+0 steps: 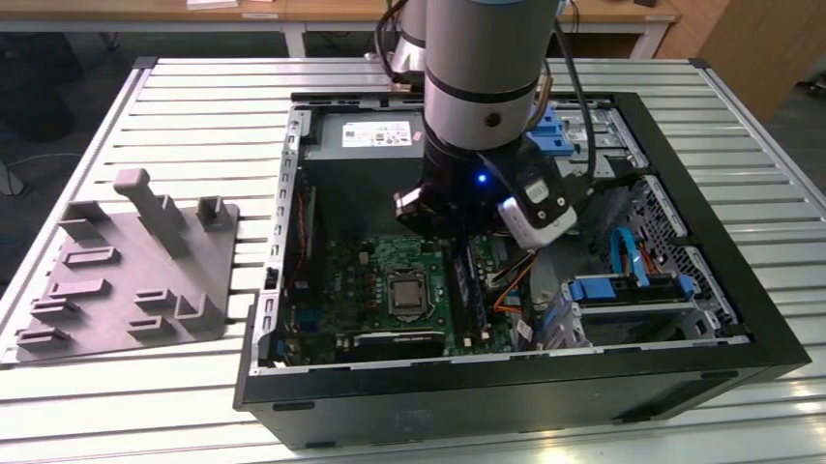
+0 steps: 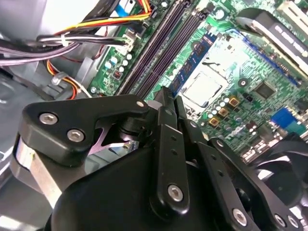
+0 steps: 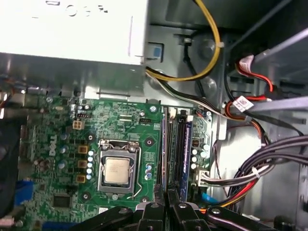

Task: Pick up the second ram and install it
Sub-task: 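Insert the second ram into the second slot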

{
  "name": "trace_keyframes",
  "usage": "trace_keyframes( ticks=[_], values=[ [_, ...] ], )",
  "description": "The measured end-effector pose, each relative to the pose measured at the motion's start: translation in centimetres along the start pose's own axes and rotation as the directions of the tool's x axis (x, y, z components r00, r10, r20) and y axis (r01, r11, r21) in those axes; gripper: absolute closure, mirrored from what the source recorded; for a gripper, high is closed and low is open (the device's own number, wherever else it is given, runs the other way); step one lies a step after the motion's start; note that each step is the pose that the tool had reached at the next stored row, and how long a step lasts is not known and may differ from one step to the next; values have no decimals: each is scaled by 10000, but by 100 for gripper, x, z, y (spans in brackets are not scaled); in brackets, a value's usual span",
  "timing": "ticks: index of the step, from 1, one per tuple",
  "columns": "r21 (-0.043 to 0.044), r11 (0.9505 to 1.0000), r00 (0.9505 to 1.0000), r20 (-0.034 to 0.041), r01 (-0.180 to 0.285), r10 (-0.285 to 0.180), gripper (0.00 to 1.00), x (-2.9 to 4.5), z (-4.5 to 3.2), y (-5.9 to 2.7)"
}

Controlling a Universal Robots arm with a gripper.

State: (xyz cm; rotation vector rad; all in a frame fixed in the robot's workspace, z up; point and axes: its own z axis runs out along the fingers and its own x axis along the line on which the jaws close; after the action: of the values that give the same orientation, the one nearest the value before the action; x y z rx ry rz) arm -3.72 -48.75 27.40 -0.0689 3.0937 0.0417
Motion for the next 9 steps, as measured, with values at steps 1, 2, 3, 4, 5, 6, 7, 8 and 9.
trace_keyframes(
  ticks=[1, 2, 3, 4, 5, 6, 7, 8, 9],
  values=[
    [6, 9999, 9999, 3, -125, 125, 86, 0, 0, 0],
    [11, 9997, 9997, 6, -252, 252, 86, 0, 1, 0],
    [17, 9993, 9993, 9, -367, 367, 86, 0, 1, 0],
    [23, 9988, 9988, 13, -492, 492, 86, 0, 1, 0],
    [28, 9981, 9981, 17, -610, 610, 86, 0, 2, 0],
    [34, 9974, 9974, 20, -725, 725, 86, 0, 2, 0],
    [39, 9965, 9966, 23, -829, 829, 86, 0, 2, 0],
    [43, 9957, 9957, 26, -931, 930, 86, 0, 2, 0],
    [47, 9947, 9947, 29, -1030, 1030, 86, 0, 2, 0]
  ],
)
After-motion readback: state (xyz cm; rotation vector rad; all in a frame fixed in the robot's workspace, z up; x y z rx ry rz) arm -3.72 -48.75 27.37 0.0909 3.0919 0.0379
